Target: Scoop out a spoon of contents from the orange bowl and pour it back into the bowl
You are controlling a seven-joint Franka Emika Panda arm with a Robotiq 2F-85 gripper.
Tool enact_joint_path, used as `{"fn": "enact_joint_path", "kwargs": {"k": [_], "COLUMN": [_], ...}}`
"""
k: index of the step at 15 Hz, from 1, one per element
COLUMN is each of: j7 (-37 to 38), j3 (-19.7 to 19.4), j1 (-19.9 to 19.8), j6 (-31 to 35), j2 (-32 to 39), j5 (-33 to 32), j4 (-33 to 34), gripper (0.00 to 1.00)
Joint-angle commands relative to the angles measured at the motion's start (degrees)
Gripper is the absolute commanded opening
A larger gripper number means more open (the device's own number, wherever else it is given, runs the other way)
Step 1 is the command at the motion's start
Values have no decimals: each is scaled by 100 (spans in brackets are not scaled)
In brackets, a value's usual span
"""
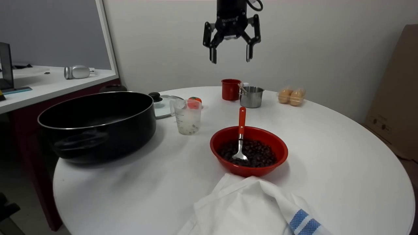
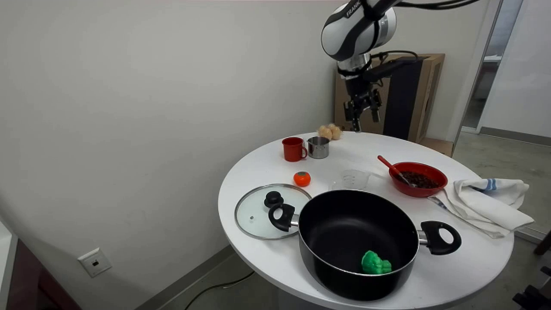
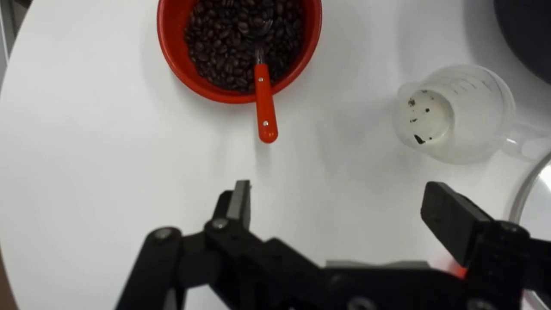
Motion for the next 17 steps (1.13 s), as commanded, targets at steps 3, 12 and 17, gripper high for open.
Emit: {"fn": "enact_joint_path", "kwargs": {"k": [3, 12, 17], "j7": [1134, 1264, 1267], "j3": [-125, -56, -49], "j1": [282, 482, 484], "j6": [1730, 2310, 2348], "j2": [-1382, -2332, -2530], "j5": [53, 77, 75], "j4": [-1776, -3082, -3332], "gripper": [100, 100, 100]}}
